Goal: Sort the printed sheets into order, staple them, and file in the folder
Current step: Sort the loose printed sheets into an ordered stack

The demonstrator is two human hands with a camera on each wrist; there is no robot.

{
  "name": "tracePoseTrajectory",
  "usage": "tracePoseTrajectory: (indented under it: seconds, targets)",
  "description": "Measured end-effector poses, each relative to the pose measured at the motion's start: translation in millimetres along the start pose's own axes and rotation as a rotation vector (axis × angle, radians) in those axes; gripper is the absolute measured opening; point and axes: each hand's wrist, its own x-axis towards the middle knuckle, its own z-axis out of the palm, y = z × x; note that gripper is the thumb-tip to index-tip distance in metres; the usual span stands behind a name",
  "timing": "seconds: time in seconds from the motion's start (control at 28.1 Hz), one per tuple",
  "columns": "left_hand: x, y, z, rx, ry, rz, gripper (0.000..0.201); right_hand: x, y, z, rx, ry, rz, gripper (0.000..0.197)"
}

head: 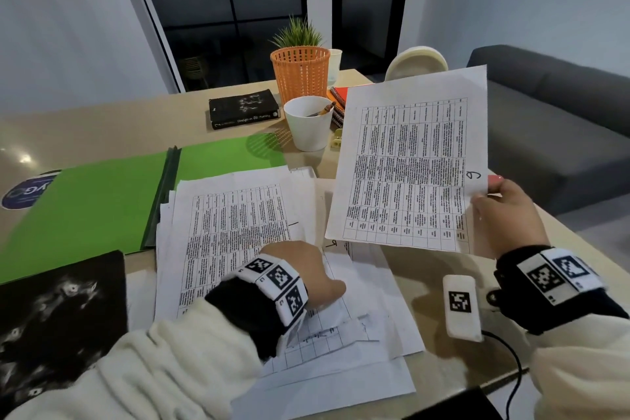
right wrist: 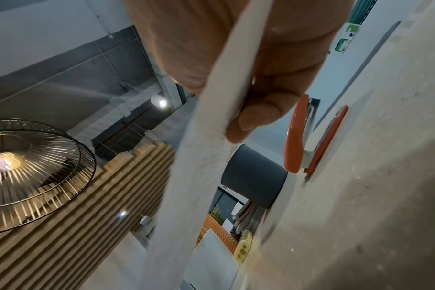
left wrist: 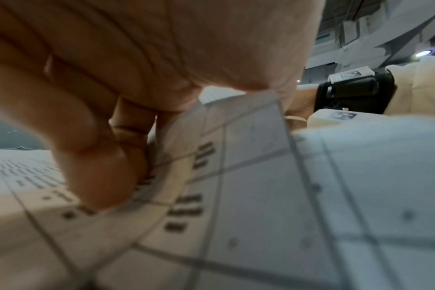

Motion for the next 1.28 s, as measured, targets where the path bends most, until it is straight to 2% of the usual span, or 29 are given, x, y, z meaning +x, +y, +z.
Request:
tracePoseTrajectory:
  seconds: [0.11, 0.25, 0.43, 0.57, 0.75, 0.89, 1.07, 1.18, 1.28]
  targets:
    - [1, -9, -5, -0.078, -0.043, 0.012, 0.04, -2, -2, -3, 0.011, -0.004, -0.001, 0.021]
    - [-2, -31, -14, -0.261, -0.08, -0.027, 0.03, -2, 0, -4, 0.022, 0.0, 0.017, 0.018]
    - [-12, -61, -31, -0.381, 0.013, -0.071, 0.035, -6, -5, 6, 0.039, -0.039, 0.023, 0.02]
    - [-24, -84, -49, -0.426, 0.131, -0.098, 0.037, -12, -11, 22, 0.021, -0.128, 0.001, 0.018]
    - [-39, -104, -67, -0.486, 0.236, -0.142, 0.038, -18, -19, 36, -0.103, -0.234, -0.011, 0.018]
    - [-44, -104, -71, -0.494, 0.258, -0.139, 0.039, -27, -25, 58, -0.15, -0.362, -0.023, 0.017]
    - [-44, -92, -66, -0.422, 0.242, -0.106, 0.041, -42, -38, 82, -0.25, -0.645, -0.038, 0.016]
    - [-45, -85, -63, -0.379, 0.237, -0.075, 0.04, -51, -42, 91, -0.398, -0.744, -0.125, 0.018]
    - [-43, -75, -60, -0.299, 0.241, -0.049, 0.039, -63, -46, 99, -0.428, -0.831, -0.15, 0.015]
